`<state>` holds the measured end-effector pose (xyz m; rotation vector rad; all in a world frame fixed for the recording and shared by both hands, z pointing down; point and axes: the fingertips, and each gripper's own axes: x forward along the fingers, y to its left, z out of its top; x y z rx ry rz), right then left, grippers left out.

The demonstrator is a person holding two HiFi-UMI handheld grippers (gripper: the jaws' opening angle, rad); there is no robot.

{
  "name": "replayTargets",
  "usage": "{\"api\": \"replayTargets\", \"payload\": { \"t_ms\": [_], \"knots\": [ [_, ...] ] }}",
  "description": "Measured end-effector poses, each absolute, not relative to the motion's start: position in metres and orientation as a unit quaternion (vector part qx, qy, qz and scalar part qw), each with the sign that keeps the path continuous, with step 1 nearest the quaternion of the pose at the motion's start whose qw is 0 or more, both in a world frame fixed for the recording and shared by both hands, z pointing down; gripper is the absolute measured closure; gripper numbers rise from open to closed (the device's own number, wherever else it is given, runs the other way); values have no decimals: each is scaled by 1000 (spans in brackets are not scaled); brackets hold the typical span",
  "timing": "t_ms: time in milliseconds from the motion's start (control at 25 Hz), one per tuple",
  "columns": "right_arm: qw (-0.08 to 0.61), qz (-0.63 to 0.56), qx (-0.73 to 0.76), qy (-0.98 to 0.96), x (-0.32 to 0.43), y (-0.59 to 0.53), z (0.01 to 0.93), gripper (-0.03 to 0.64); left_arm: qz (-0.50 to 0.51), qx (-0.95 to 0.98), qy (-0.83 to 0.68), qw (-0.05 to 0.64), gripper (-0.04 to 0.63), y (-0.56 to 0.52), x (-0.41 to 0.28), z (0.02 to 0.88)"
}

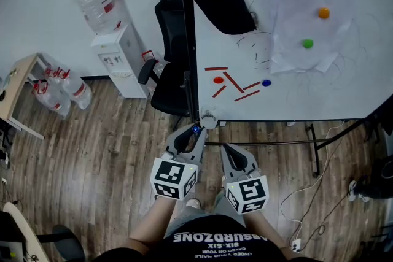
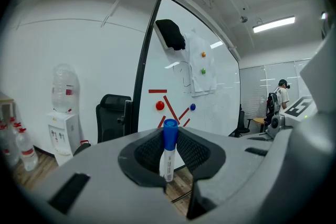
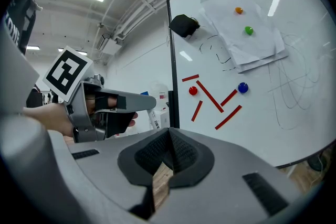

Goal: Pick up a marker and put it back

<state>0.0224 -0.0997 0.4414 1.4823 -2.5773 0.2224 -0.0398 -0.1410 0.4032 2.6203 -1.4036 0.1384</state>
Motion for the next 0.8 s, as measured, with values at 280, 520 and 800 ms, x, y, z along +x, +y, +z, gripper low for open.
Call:
{"api": "replayTargets", "payload": {
  "t_ms": [280, 520, 800],
  "knots": [
    [84, 82, 494, -862, 30, -109, 446, 618, 49, 875, -473, 86, 518, -153, -34, 406],
    [84, 87, 492, -862, 35, -120, 449, 618, 53, 873, -477, 86, 518, -167, -30, 409],
    [83, 89, 490, -863, 41, -135, 449, 618, 56, 871, -481, 85, 520, -181, -26, 410]
  ]
}}
